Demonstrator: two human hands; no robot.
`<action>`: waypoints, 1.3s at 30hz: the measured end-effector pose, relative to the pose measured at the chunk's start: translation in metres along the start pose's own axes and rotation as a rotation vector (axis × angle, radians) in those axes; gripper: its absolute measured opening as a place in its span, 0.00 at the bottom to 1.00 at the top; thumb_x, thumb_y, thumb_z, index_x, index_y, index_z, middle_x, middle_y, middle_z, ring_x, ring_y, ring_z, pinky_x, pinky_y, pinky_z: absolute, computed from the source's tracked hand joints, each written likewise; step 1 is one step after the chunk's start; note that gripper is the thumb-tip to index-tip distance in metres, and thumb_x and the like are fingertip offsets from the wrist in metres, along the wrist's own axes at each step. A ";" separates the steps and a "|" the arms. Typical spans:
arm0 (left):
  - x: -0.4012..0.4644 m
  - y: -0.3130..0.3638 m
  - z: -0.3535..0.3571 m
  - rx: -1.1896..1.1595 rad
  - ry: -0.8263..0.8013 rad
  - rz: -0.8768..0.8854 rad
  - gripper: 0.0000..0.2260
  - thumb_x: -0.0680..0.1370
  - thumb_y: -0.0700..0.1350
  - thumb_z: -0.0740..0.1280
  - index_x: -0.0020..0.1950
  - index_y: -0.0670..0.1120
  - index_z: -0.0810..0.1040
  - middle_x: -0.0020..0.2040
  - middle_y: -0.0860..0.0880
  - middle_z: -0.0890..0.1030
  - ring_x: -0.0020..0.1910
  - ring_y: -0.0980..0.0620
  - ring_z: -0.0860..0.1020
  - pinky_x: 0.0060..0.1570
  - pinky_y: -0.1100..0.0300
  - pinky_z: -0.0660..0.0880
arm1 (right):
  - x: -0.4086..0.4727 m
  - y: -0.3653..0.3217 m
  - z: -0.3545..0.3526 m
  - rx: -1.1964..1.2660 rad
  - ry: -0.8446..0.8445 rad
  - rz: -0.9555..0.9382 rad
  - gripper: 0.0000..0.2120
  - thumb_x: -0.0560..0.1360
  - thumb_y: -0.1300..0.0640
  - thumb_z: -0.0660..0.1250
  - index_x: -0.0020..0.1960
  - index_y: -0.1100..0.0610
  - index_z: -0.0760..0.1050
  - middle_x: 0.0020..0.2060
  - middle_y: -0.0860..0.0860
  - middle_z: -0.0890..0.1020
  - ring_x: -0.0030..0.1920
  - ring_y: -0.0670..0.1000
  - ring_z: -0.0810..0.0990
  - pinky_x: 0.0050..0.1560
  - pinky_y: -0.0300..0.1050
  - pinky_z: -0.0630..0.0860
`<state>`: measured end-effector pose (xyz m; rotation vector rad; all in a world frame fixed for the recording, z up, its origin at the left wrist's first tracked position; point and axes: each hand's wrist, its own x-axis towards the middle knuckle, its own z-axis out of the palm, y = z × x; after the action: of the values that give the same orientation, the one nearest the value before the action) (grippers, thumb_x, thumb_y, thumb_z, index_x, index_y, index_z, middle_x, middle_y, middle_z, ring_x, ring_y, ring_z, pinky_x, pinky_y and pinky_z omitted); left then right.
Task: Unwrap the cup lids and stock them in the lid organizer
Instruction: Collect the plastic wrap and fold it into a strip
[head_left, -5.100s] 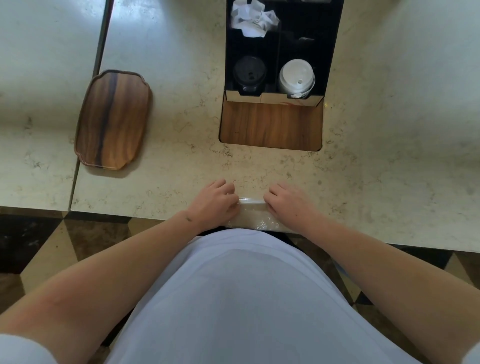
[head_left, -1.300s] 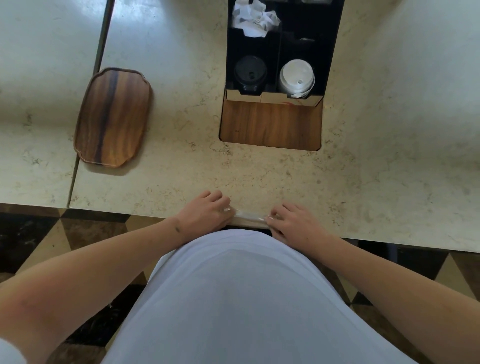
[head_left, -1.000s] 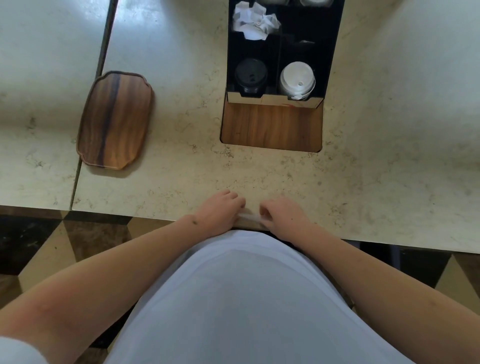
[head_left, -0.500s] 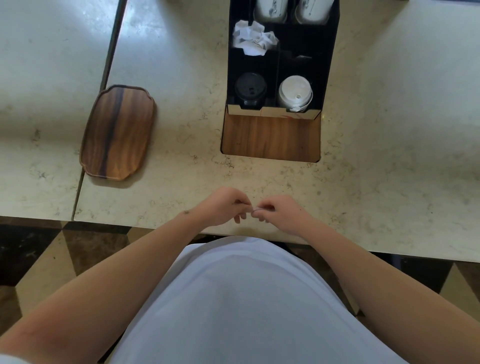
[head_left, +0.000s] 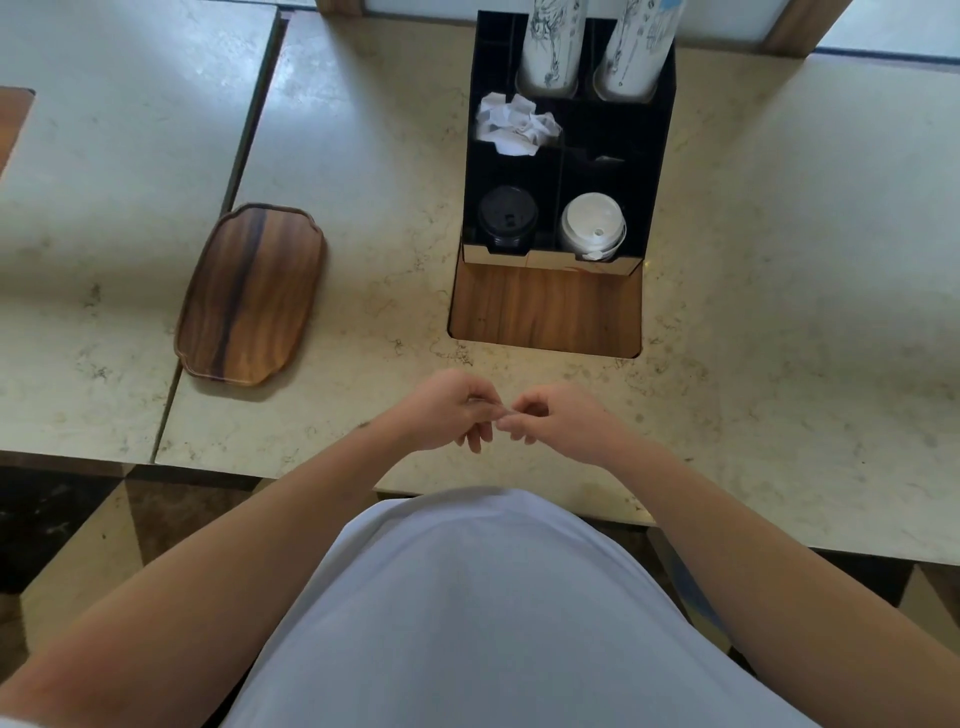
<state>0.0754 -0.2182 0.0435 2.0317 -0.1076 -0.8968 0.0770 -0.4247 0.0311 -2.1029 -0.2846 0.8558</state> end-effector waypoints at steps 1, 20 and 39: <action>0.000 0.001 -0.001 -0.044 0.010 0.004 0.07 0.82 0.42 0.67 0.48 0.43 0.82 0.36 0.47 0.86 0.34 0.48 0.85 0.31 0.59 0.78 | 0.002 -0.001 -0.001 0.014 0.005 -0.010 0.08 0.77 0.45 0.71 0.45 0.48 0.83 0.36 0.43 0.85 0.36 0.39 0.82 0.35 0.29 0.74; -0.007 -0.001 -0.016 -0.172 0.037 0.059 0.05 0.83 0.36 0.62 0.48 0.39 0.74 0.37 0.44 0.86 0.32 0.49 0.81 0.31 0.61 0.74 | 0.005 -0.009 -0.011 0.074 -0.050 -0.004 0.09 0.79 0.48 0.69 0.47 0.51 0.85 0.35 0.44 0.86 0.33 0.40 0.81 0.34 0.32 0.76; -0.017 -0.029 -0.059 -0.335 0.037 0.015 0.04 0.83 0.33 0.63 0.48 0.37 0.75 0.37 0.40 0.83 0.30 0.47 0.77 0.31 0.59 0.72 | -0.006 0.015 -0.034 0.084 -0.011 0.085 0.10 0.80 0.47 0.69 0.43 0.47 0.86 0.35 0.46 0.87 0.35 0.44 0.84 0.45 0.44 0.81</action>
<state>0.0932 -0.1528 0.0515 1.7318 0.0464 -0.8083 0.0938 -0.4584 0.0367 -2.0448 -0.1627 0.9137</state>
